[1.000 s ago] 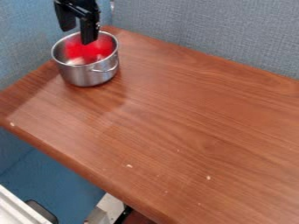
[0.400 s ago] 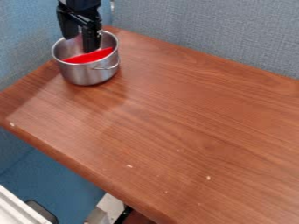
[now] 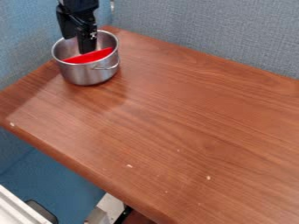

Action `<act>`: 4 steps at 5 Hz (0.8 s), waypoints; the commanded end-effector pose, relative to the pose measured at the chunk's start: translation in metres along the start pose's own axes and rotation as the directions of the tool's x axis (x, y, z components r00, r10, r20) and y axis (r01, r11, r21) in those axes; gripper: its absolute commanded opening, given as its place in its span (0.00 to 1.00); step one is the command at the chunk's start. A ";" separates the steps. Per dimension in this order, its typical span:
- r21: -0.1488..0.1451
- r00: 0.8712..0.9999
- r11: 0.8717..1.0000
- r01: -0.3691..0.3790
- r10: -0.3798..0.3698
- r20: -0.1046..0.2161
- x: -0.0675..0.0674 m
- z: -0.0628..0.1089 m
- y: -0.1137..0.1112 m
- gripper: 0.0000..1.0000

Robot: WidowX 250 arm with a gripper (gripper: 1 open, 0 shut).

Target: Put the red object in the metal pot

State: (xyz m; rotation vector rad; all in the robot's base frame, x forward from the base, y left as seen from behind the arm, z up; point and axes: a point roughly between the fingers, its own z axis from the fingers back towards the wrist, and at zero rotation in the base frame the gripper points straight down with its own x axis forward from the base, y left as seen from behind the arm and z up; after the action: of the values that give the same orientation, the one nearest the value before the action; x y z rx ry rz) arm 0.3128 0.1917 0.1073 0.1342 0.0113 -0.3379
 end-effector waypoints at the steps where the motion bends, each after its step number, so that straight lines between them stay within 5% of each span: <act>1: 0.036 0.996 0.996 0.079 -0.081 0.035 0.000 0.009 0.014 1.00; 4: 0.036 0.986 0.985 0.167 -0.167 0.007 0.033 -0.002 -0.001 1.00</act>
State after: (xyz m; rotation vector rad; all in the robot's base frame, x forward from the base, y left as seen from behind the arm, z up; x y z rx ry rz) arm 0.3385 0.1766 0.0874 0.1284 0.0411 -0.5087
